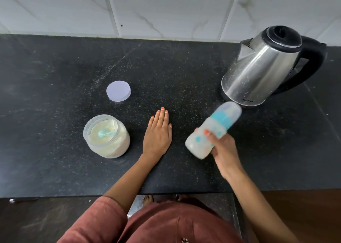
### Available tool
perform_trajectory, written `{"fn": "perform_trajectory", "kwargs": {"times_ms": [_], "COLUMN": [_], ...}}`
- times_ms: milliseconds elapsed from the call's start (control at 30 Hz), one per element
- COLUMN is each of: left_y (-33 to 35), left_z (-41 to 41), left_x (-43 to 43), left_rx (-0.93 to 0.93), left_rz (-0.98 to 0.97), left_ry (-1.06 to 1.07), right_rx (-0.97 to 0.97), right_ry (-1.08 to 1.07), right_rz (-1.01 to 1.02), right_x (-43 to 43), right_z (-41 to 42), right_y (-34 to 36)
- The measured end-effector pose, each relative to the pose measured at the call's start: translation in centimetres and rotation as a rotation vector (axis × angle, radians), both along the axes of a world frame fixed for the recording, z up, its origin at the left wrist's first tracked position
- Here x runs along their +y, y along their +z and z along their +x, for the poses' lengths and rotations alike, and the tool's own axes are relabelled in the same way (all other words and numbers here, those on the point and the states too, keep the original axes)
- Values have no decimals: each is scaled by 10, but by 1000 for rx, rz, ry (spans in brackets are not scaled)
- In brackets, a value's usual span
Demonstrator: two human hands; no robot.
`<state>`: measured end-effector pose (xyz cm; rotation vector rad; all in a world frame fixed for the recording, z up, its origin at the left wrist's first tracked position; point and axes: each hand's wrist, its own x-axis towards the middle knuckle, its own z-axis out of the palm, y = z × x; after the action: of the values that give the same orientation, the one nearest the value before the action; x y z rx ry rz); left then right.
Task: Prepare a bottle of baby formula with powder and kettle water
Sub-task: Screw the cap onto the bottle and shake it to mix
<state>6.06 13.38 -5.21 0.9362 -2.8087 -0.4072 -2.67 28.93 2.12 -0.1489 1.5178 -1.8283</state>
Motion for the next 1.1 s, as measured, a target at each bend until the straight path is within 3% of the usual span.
{"fn": "perform_trajectory", "kwargs": {"times_ms": [100, 200, 267, 433, 600, 667, 767, 833, 933, 967, 1100], "left_y": [-1, -2, -3, -5, -7, -7, -7, -7, -8, -8, -7], "left_z": [-1, -1, 0, -2, -2, -2, -3, -3, -3, -3, -3], "left_x": [-1, -1, -1, -2, -2, -2, -3, -3, -3, -2, -3], "left_rx": [2, 8, 5, 1, -2, 0, -10, -13, -9, -8, -14], "left_rz": [4, -3, -20, -31, -36, -32, -26, -35, -39, -38, -20], "left_ry": [0, -6, 0, -7, -2, 3, 1, 1, 0, 0, 1], "right_rx": [132, -96, -106, 140, -165, -112, 68, 90, -117, -120, 56], "right_ry": [131, -179, -271, 140, -325, -239, 81, 44, -271, -301, 52], "right_rz": [51, -198, -192, 135, -217, -115, 114, 82, -196, -193, 106], "right_x": [5, 0, -4, 6, 0, -2, 6, 8, 5, 3, 6], "right_z": [4, -17, -18, 3, -26, -16, 1, -7, -26, -26, 1], "right_y": [6, 13, 13, 10, 14, 11, 6, 8, 13, 13, 4]}}
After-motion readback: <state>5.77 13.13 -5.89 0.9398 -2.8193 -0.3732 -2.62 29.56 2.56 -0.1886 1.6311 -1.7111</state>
